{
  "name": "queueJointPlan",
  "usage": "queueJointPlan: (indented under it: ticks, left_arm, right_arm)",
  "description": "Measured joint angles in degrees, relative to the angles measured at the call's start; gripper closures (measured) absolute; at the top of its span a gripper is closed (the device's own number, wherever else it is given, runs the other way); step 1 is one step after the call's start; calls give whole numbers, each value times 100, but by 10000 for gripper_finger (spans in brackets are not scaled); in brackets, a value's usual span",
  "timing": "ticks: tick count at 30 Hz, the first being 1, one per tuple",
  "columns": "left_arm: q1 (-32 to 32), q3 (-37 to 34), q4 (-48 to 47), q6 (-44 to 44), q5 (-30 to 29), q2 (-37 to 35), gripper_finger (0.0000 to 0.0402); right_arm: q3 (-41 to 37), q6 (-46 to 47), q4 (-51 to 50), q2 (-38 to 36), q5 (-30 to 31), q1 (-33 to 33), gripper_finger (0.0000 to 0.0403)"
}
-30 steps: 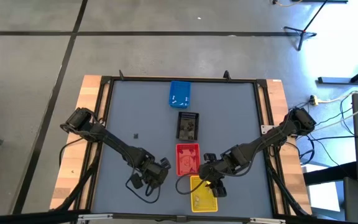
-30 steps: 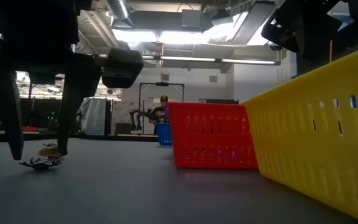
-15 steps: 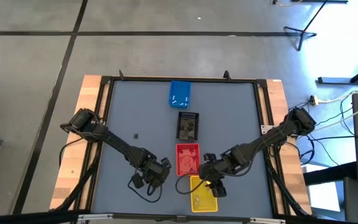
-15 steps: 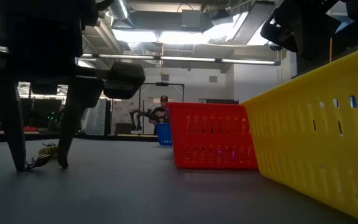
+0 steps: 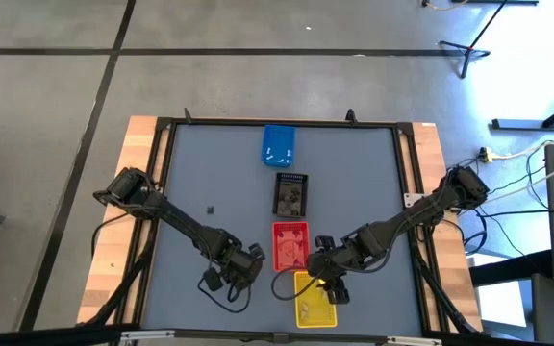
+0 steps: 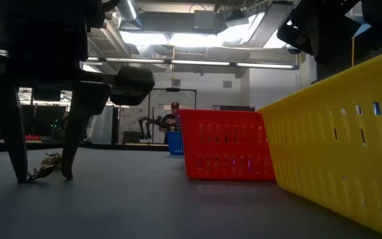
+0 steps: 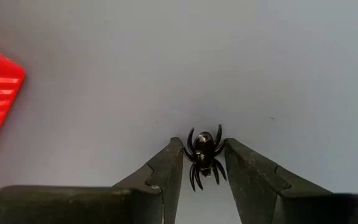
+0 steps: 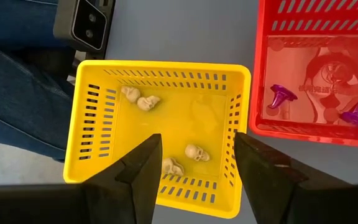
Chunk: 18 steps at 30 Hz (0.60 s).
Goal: Sort Halloween decoration
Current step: Put the black spider toy into the black bin
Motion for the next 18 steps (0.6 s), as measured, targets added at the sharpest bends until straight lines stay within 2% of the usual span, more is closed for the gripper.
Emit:
queueJointPlan:
  ticks: [8, 18]
  left_arm:
    - [-22, -4, -3, -2, -109, 0, 290]
    - [-70, -7, -19, -285, -145, 2, 357]
  right_arm:
    - [0, 0, -3, 0, 0, 0, 205]
    - [0, 0, -4, 0, 0, 0, 205]
